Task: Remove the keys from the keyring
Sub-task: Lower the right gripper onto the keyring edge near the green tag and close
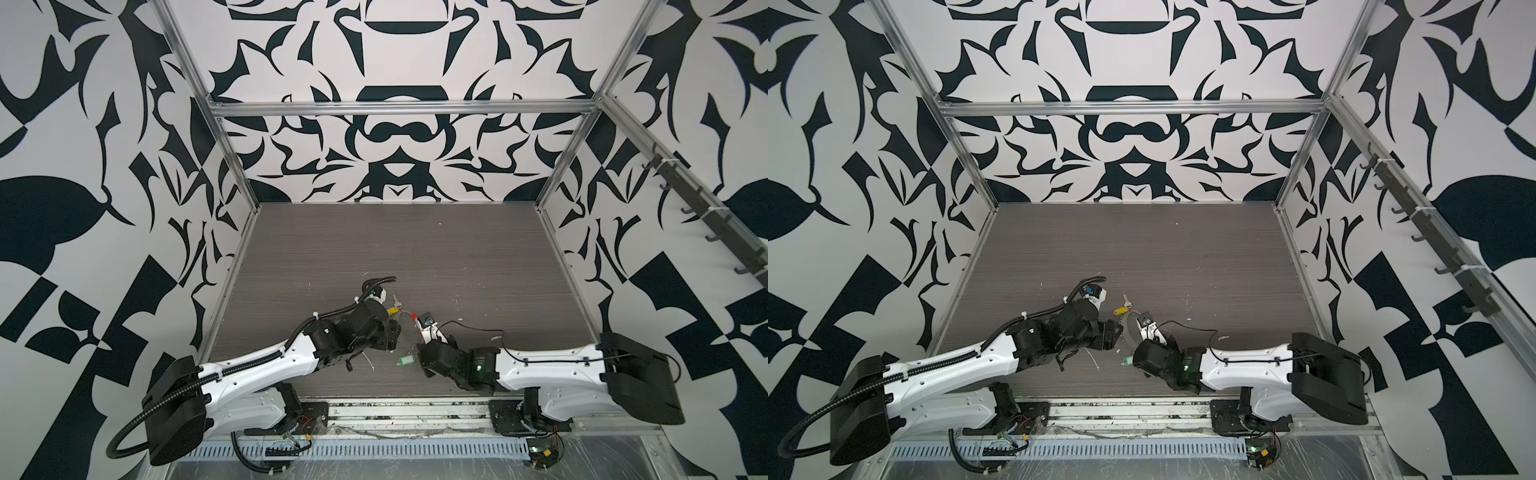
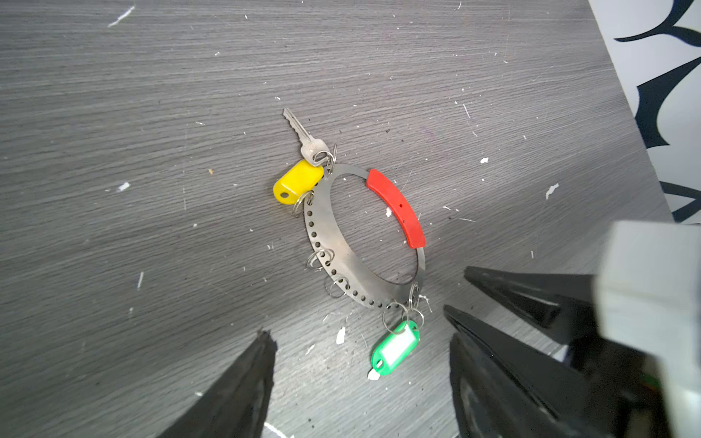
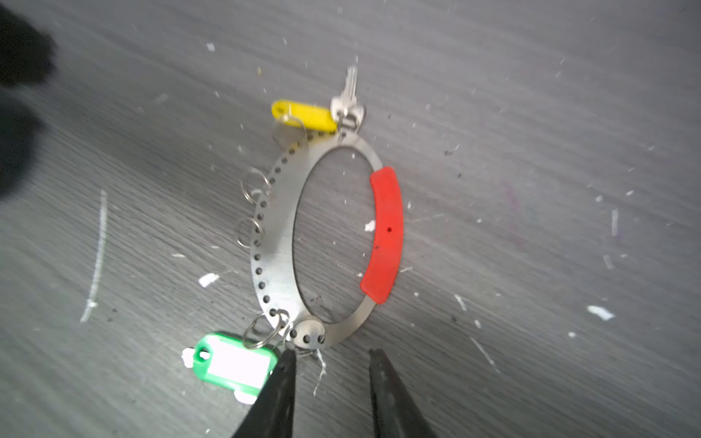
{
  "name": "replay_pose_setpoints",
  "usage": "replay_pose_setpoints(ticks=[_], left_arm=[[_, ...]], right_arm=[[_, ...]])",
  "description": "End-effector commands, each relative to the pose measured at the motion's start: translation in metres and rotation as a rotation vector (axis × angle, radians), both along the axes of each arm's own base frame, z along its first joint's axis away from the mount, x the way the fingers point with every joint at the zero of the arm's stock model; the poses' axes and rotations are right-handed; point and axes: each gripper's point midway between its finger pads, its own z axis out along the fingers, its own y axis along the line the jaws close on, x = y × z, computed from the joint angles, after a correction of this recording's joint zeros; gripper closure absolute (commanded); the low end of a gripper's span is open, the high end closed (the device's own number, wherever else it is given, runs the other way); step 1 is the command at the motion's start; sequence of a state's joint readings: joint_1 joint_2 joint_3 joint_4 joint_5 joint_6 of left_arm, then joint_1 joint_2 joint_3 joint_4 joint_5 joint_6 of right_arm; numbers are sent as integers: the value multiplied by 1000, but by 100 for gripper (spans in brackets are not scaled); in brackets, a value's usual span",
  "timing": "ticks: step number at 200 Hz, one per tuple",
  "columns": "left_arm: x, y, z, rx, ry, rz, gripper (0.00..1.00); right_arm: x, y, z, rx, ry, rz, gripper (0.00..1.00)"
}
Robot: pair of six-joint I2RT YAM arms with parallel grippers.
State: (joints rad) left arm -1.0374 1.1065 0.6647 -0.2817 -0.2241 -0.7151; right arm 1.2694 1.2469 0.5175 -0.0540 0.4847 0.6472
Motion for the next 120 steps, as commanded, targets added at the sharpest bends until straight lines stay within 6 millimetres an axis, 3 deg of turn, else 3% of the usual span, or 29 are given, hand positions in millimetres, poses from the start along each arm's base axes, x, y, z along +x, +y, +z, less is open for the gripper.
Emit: replay_pose_setpoints(ticks=[1, 28, 50, 79, 120], left_arm=[[1, 10, 7, -1, -20, 36, 24], [0, 17, 14, -21, -37, 56, 23], [-1, 21, 24, -55, -55, 63, 22], [-4, 29, 37, -108, -87, 70, 22], [-10, 37, 49, -168, -115, 69, 21]], right_arm=[[7, 3, 29, 63, -21, -51, 57], [4, 4, 30, 6, 71, -105, 52], [3, 0, 18, -70, 154, -211, 52], [0, 13, -2, -8, 237, -302, 49], [7, 15, 2, -6, 211, -379, 49]])
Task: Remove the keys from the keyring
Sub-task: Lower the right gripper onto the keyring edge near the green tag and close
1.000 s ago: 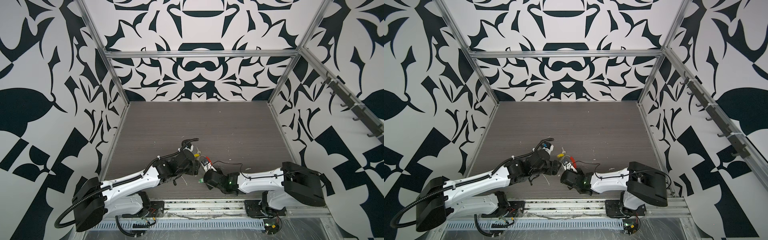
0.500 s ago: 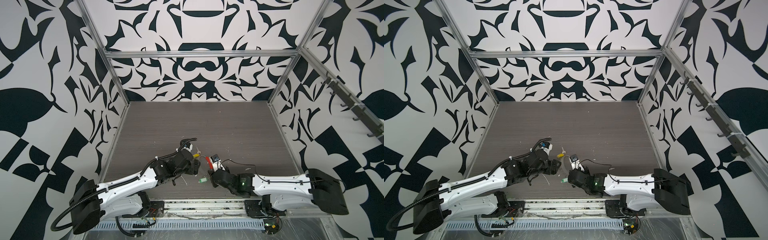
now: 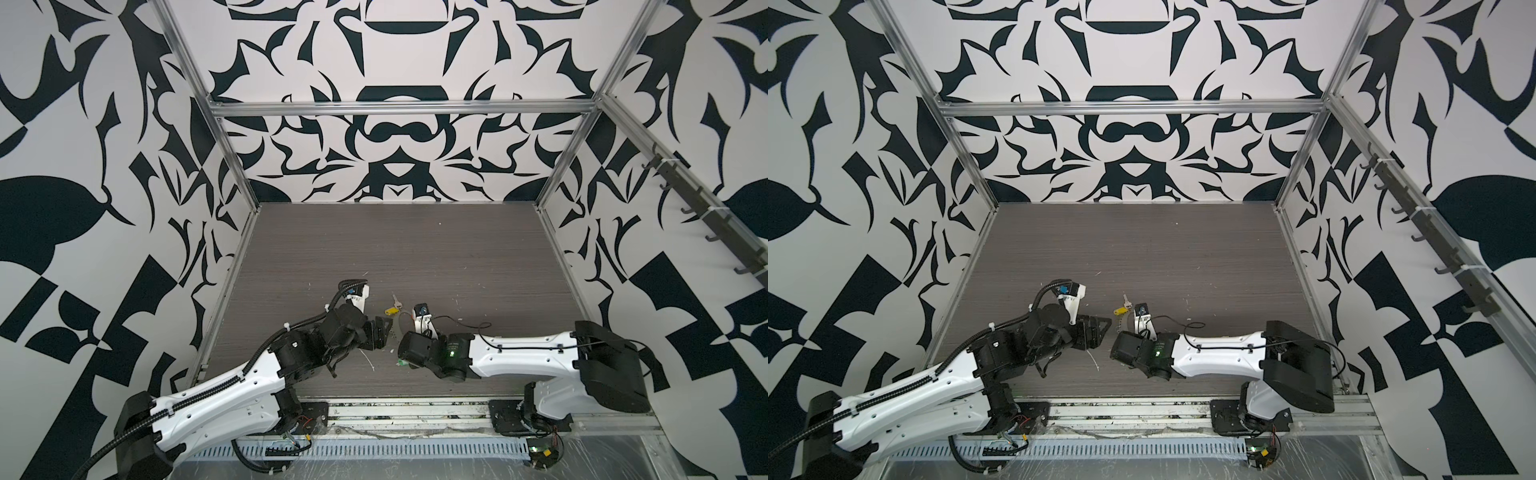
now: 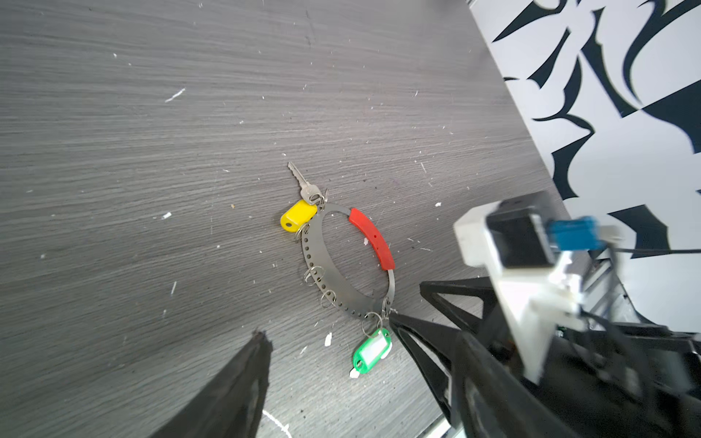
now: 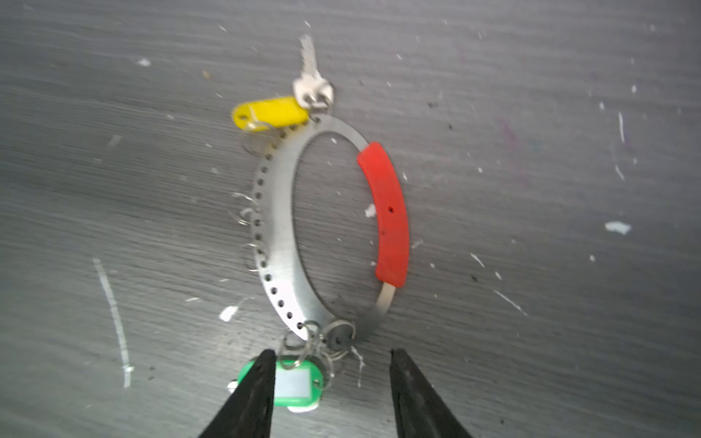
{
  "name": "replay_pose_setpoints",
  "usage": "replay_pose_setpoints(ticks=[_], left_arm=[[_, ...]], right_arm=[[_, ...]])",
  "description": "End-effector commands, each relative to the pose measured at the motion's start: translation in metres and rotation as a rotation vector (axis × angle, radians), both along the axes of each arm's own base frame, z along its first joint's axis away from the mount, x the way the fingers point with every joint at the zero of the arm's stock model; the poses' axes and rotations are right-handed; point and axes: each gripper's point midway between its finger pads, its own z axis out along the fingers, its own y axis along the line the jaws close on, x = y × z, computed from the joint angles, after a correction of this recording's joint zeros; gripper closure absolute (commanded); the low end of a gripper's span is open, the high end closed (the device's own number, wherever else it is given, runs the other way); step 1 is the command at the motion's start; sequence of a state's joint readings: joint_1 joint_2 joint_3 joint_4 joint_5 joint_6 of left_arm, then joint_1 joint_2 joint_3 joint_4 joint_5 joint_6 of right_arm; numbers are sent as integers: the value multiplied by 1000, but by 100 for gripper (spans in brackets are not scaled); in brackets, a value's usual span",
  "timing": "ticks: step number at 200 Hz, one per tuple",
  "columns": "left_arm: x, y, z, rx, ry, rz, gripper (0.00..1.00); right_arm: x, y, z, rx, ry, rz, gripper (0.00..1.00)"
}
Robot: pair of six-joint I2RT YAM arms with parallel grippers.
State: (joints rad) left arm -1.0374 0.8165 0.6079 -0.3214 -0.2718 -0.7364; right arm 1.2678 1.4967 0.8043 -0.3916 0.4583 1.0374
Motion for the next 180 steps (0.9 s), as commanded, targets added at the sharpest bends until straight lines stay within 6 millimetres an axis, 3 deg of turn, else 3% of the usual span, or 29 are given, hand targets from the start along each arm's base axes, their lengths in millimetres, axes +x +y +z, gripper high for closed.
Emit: replay_pose_setpoints(ticks=[1, 36, 129, 180], left_arm=[[-3, 9, -2, -8, 0, 18, 21], [-6, 12, 1, -33, -10, 12, 21], [-10, 13, -6, -39, -2, -4, 21], [-12, 16, -4, -41, -7, -3, 21]], right_arm=[[7, 3, 18, 33, -24, -99, 49], [5, -4, 11, -8, -9, -162, 51], [13, 12, 4, -32, -26, -174, 54], [14, 12, -14, -47, 26, -178, 59]])
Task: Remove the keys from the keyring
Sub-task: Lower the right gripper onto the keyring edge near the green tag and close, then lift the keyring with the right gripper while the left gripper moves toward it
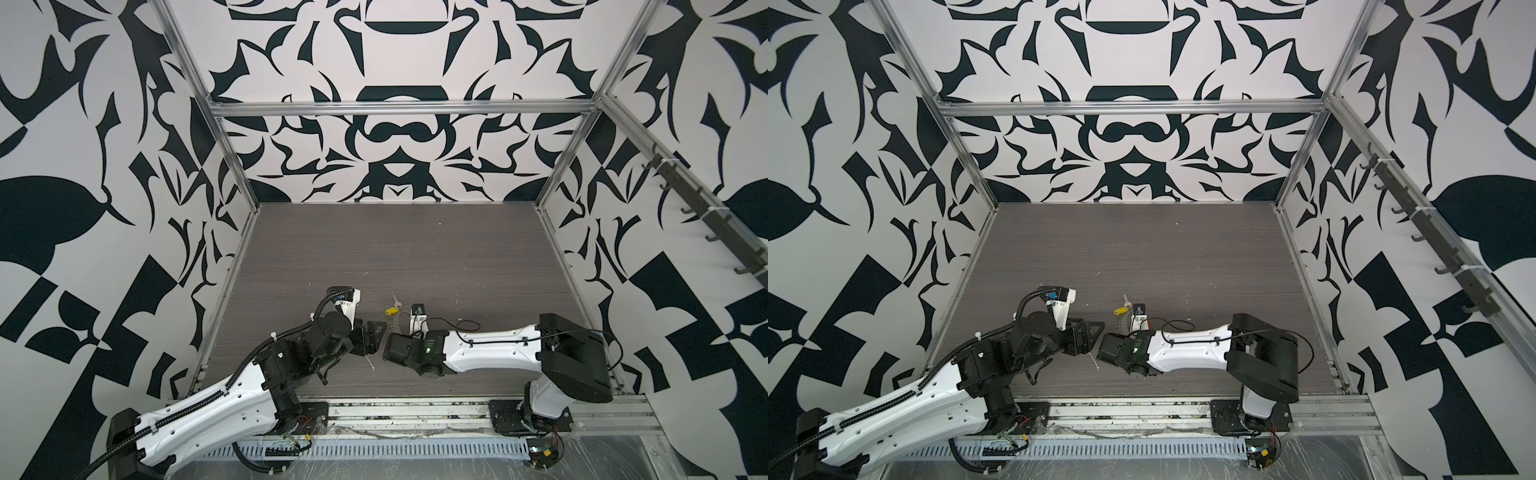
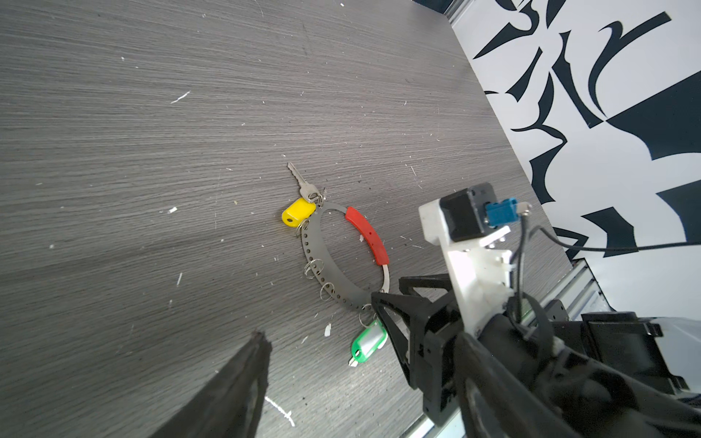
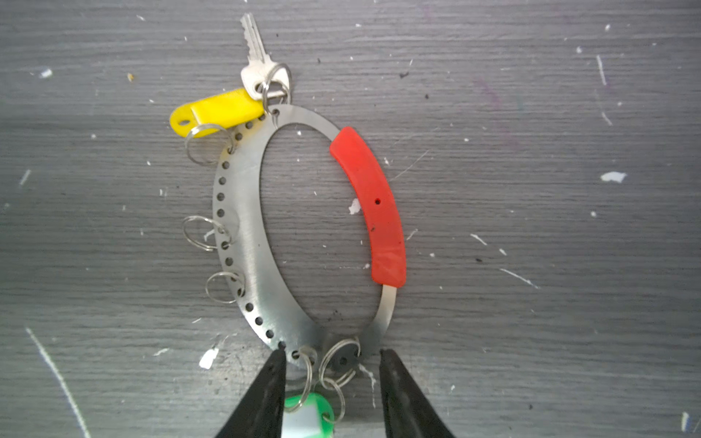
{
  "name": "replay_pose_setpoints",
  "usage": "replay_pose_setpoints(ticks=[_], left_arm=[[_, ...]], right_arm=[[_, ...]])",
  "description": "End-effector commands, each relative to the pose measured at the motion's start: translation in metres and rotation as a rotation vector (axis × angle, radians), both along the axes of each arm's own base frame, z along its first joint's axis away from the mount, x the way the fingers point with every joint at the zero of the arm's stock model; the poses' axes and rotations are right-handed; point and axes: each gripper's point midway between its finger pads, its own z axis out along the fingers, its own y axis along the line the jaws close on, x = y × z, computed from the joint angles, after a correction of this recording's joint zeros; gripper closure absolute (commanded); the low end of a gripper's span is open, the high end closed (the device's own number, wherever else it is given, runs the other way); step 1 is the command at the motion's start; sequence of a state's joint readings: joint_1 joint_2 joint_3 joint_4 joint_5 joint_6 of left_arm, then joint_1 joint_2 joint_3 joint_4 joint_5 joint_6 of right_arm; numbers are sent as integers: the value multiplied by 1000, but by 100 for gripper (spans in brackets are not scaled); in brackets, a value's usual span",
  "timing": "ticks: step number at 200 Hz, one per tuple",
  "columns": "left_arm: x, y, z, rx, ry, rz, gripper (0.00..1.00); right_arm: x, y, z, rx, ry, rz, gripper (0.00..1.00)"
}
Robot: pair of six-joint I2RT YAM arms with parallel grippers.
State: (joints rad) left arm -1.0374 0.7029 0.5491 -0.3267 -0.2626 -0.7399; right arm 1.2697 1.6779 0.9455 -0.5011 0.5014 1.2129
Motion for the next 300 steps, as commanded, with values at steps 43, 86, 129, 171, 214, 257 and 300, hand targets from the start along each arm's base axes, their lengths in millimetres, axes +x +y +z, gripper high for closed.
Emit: replay_pose_setpoints(ticks=[43, 86, 129, 171, 214, 257, 300], left_arm=[[-3, 6, -5, 7, 6, 5, 21], [-2, 5, -5, 12, 6, 3, 21], [-1, 3, -5, 16, 7, 2, 20], [-1, 2, -5, 16, 8, 1, 20], [-1, 1, -5, 15, 10, 0, 21], [0, 0, -6, 20, 15, 2, 20], [0, -2, -5, 21, 18, -1, 20]], right_arm=[[5, -3, -8, -6, 31, -33, 66], [4, -12, -8, -24, 26, -38, 73], [2, -25, -4, -53, 23, -51, 78], [-1, -34, -3, -63, 22, -53, 86], [0, -34, -4, -60, 12, -26, 96], [-3, -24, -8, -14, 17, 39, 85], [-5, -32, -14, -31, 22, 29, 88]])
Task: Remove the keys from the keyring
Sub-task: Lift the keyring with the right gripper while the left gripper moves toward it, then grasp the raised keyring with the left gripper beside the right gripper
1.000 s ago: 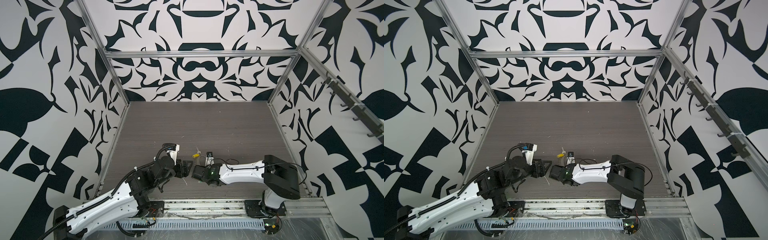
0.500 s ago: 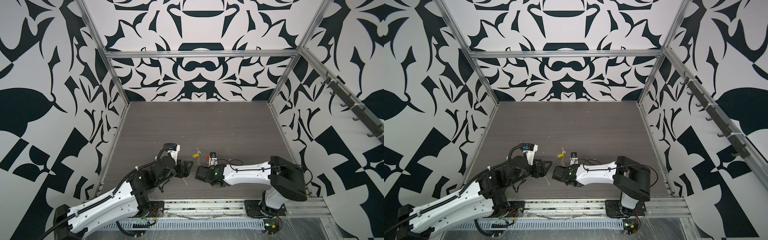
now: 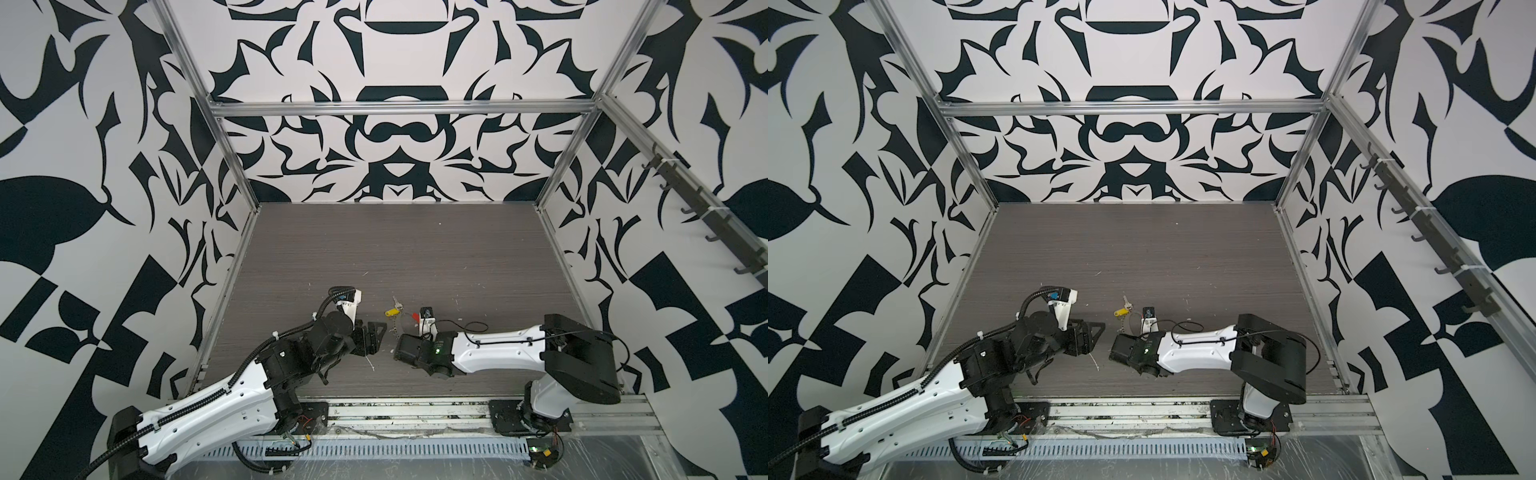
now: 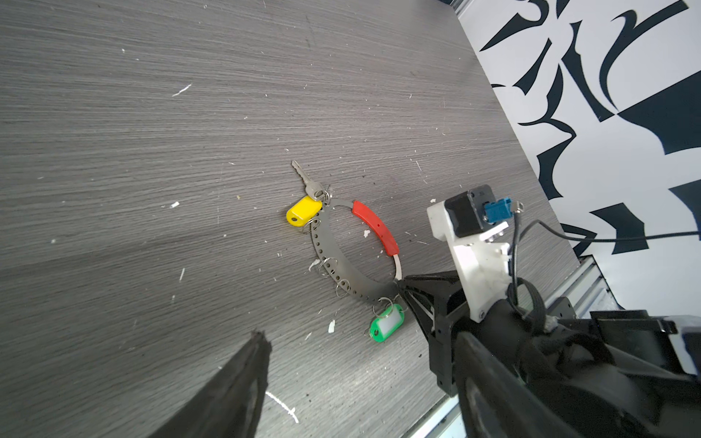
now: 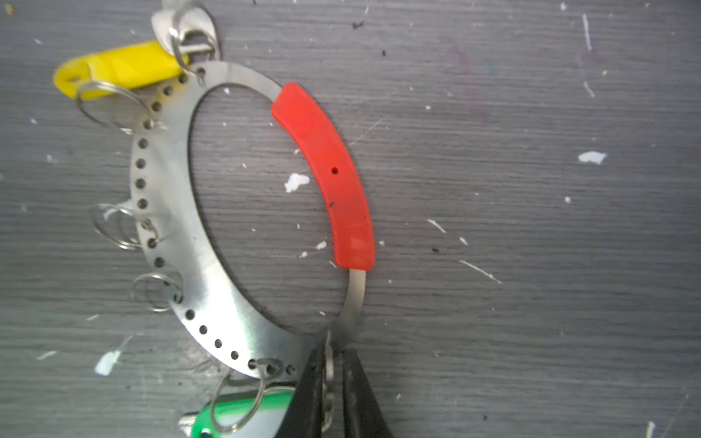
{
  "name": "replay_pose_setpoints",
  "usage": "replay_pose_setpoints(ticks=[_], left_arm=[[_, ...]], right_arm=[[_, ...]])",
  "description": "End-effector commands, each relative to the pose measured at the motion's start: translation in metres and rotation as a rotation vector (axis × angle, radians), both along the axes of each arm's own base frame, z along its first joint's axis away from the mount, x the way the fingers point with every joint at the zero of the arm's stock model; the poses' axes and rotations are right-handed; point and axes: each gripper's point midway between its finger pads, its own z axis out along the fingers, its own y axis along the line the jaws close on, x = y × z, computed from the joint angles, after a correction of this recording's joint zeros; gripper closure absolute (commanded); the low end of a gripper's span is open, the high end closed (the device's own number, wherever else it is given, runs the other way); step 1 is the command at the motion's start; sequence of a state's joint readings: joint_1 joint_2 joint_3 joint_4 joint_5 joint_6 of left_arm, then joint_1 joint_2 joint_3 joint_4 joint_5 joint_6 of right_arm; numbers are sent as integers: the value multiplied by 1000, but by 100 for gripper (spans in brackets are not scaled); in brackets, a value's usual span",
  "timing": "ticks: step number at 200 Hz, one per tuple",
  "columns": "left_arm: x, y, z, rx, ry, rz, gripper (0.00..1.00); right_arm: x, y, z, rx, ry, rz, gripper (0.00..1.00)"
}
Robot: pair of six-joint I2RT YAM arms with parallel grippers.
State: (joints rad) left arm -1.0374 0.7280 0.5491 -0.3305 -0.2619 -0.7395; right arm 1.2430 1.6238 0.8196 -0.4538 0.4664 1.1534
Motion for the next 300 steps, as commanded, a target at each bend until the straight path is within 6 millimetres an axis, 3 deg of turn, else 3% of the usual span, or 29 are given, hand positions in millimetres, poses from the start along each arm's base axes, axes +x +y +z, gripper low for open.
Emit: replay_pose_setpoints(ticks=[1, 24, 55, 105, 151, 164, 170, 186, 206, 228, 300], left_arm=[[0, -1, 2, -4, 4, 0, 20], [0, -1, 3, -5, 5, 1, 20], [1, -2, 4, -6, 4, 3, 21], [5, -3, 11, -11, -9, 15, 22], [9, -4, 46, -102, -101, 16, 19], [6, -5, 58, -136, -127, -1, 16], [5, -5, 64, -144, -136, -9, 10], [0, -7, 79, -149, -169, -56, 9], [-11, -18, 97, -195, -212, -160, 14], [-25, -29, 111, -260, -262, -272, 27], [-42, -32, 116, -266, -333, -396, 58]], right_arm=[[2, -3, 4, 11, -15, -3, 88], [4, -5, 7, 10, -33, 8, 93], [12, -1, 26, 21, -94, 84, 100], [22, 21, 95, 159, -264, 349, 100], [17, 30, 147, 358, -341, 565, 100], [11, 33, 157, 425, -344, 630, 100], [9, 35, 162, 450, -350, 657, 100], [3, 38, 174, 502, -365, 731, 100], [-8, 45, 188, 551, -371, 827, 100], [-18, 52, 202, 590, -378, 904, 100], [-43, 66, 245, 731, -409, 1087, 100]])
